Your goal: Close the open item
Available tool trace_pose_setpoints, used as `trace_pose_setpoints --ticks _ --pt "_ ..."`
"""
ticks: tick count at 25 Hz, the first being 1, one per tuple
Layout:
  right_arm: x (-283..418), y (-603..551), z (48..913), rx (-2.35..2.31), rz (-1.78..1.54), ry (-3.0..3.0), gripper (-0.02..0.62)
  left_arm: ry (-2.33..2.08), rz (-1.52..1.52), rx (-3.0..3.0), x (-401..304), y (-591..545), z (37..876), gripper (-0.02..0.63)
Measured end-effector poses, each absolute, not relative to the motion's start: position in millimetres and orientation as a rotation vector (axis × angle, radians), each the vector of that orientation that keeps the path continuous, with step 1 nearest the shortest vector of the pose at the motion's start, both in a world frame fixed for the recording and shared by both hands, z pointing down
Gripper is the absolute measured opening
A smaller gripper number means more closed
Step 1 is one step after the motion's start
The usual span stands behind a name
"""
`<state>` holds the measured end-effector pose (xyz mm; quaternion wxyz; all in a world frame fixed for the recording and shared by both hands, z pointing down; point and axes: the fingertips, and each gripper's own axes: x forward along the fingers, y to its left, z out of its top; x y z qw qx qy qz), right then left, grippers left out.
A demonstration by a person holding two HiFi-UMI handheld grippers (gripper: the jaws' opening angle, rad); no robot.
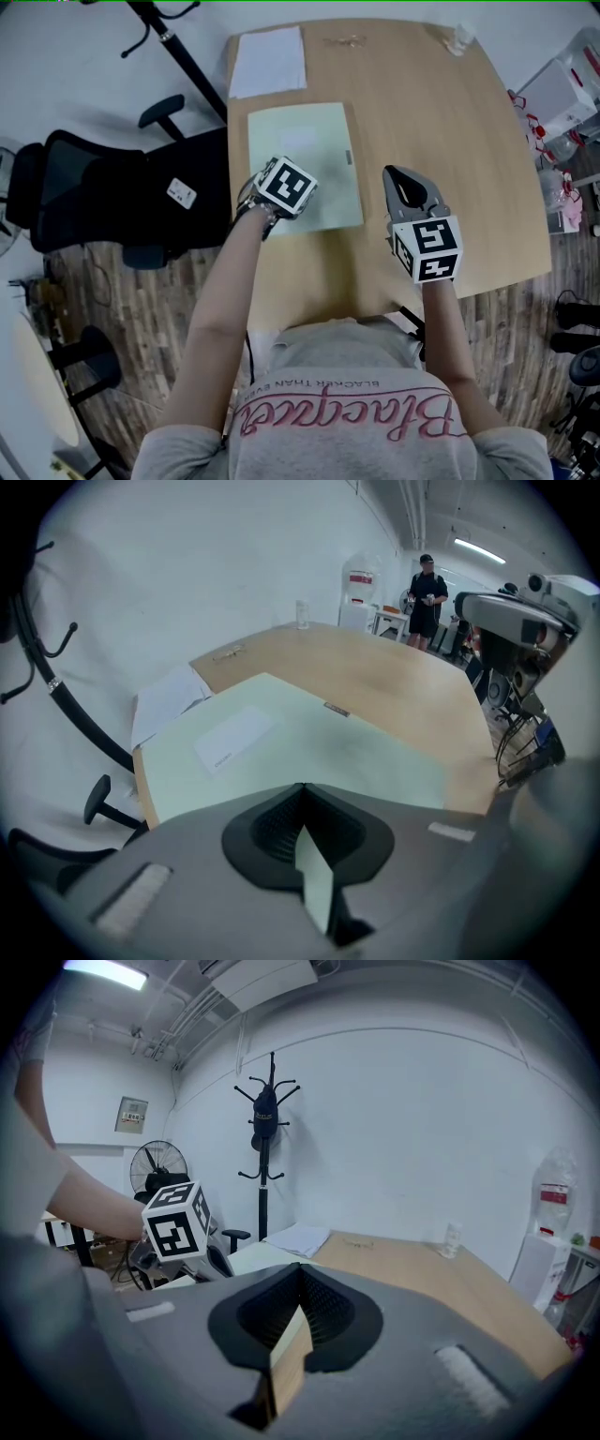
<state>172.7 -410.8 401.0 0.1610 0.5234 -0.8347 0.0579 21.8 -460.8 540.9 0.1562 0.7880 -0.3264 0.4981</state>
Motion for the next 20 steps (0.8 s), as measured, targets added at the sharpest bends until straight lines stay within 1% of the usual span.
trace_pose_setpoints --ticks 5,20 --pt "171.5 -406.6 386.5 1.503 0.121 -2.407 0.002 -0.951 1.156 2.340 32.5 -459.7 503.1 0.015" --pt "162.8 -397.1 338.4 1.494 -0.042 -2.446 0.002 -1.251 0.770 2.525 -1.3 -445.3 391.1 0.017"
